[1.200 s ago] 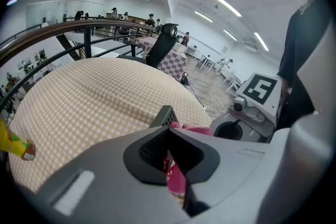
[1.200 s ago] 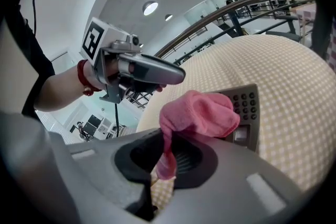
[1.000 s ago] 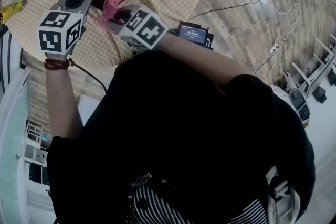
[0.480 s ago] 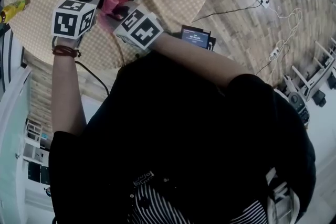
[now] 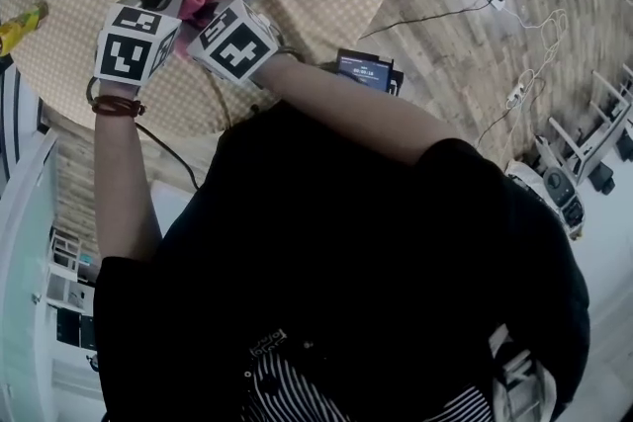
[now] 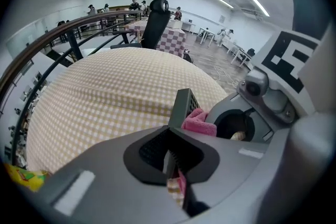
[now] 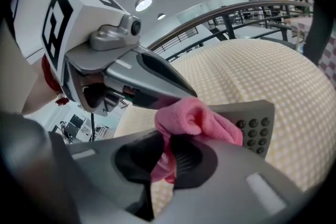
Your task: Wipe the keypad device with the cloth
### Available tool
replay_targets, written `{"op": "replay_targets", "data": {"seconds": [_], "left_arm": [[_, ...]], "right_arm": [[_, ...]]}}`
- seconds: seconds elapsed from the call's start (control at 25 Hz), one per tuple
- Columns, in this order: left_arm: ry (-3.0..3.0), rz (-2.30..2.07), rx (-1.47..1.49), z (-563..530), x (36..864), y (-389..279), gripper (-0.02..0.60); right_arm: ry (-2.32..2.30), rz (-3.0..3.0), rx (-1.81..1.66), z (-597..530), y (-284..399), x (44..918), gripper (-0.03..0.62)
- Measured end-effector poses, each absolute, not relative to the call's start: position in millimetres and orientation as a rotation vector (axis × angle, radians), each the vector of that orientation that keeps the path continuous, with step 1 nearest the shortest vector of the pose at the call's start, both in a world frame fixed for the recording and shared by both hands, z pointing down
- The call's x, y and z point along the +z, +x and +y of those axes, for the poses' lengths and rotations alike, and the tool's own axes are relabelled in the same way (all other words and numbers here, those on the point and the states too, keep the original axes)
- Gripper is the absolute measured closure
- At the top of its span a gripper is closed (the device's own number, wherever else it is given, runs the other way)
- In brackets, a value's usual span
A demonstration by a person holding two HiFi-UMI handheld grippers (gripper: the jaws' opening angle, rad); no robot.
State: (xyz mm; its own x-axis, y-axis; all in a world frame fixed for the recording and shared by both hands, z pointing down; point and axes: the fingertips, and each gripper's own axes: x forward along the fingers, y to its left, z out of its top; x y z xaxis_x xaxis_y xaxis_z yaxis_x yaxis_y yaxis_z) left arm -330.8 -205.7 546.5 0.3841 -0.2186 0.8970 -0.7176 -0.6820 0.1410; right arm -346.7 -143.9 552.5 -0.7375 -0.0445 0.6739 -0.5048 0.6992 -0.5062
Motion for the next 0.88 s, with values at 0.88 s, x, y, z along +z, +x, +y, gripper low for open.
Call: {"op": "replay_targets", "data": {"seconds": [0.88], "left_arm": [[2.134,-0.847,1.190,-210,547,-330,0.580]], "right_arm": [[0.367,-1.979,1.204,-109,-310,621,0.548]]}}
